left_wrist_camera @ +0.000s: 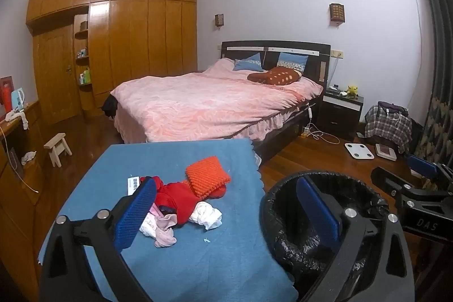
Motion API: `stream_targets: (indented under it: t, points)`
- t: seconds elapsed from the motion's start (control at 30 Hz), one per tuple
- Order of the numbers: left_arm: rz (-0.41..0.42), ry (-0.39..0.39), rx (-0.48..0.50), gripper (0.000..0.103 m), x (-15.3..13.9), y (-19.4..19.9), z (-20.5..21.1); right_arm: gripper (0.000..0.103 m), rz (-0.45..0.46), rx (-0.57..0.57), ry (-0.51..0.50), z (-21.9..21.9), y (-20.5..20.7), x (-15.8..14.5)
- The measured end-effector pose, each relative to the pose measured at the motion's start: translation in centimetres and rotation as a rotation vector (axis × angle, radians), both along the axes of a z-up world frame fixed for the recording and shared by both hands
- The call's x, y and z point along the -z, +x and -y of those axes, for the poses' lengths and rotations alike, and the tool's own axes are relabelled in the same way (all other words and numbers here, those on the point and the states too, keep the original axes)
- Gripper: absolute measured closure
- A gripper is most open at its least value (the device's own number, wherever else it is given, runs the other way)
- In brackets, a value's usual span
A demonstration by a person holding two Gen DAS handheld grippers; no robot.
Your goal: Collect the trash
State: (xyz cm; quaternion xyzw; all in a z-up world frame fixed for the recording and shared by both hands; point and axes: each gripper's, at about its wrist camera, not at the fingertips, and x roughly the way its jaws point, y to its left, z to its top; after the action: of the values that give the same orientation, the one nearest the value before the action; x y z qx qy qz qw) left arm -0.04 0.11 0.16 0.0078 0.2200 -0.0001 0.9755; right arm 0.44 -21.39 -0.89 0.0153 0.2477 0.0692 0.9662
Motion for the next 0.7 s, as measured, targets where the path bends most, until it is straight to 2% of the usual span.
stream_targets:
  t: [0.7]
  points:
    - [-0.002,-0.003,-0.001,0.006,-0.41,-0.04,-0.51,0.005,-0.002,-0.001,0.004,-0.09,0.0,-0.03]
